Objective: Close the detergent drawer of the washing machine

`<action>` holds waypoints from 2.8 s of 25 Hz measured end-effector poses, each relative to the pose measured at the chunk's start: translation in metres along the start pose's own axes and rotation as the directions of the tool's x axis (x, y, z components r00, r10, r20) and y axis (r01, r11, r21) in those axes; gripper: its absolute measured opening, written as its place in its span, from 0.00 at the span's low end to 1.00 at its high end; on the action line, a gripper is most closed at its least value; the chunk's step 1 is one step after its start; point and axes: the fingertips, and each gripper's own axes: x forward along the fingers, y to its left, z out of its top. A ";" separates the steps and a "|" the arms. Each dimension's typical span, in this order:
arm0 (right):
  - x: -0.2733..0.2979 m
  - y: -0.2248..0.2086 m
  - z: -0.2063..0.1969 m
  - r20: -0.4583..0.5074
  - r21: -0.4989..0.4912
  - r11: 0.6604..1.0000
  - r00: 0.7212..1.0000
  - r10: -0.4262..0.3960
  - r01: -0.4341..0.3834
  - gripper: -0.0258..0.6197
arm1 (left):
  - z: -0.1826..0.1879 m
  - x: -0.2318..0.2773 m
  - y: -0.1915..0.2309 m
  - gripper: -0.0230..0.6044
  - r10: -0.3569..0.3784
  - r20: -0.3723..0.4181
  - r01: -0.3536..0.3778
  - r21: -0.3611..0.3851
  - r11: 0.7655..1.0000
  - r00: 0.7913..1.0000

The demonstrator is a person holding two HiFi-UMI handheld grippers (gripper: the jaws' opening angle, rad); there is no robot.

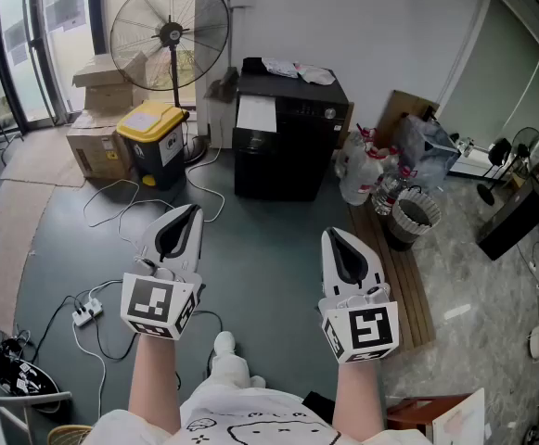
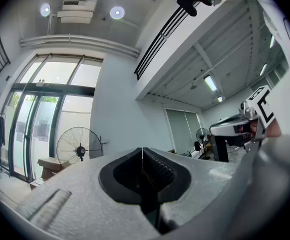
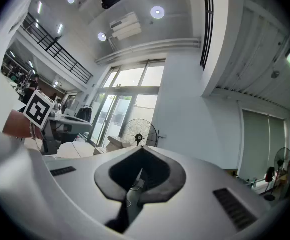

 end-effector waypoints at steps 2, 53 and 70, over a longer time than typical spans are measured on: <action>-0.010 -0.004 0.000 0.004 0.011 1.000 1.000 -0.005 0.005 0.04 | 0.005 -0.005 -0.007 0.07 -0.003 0.000 0.003 0.005 1.000 1.000; 0.345 -0.137 -0.103 -0.108 0.113 0.993 0.994 -0.021 0.033 0.04 | -0.146 0.349 0.124 0.34 -0.168 -0.144 0.136 -0.207 0.969 0.975; 0.411 -0.159 -0.142 -0.136 0.128 0.992 0.990 0.037 -0.019 0.04 | -0.187 0.402 0.147 0.34 -0.122 -0.165 0.071 -0.285 0.956 0.979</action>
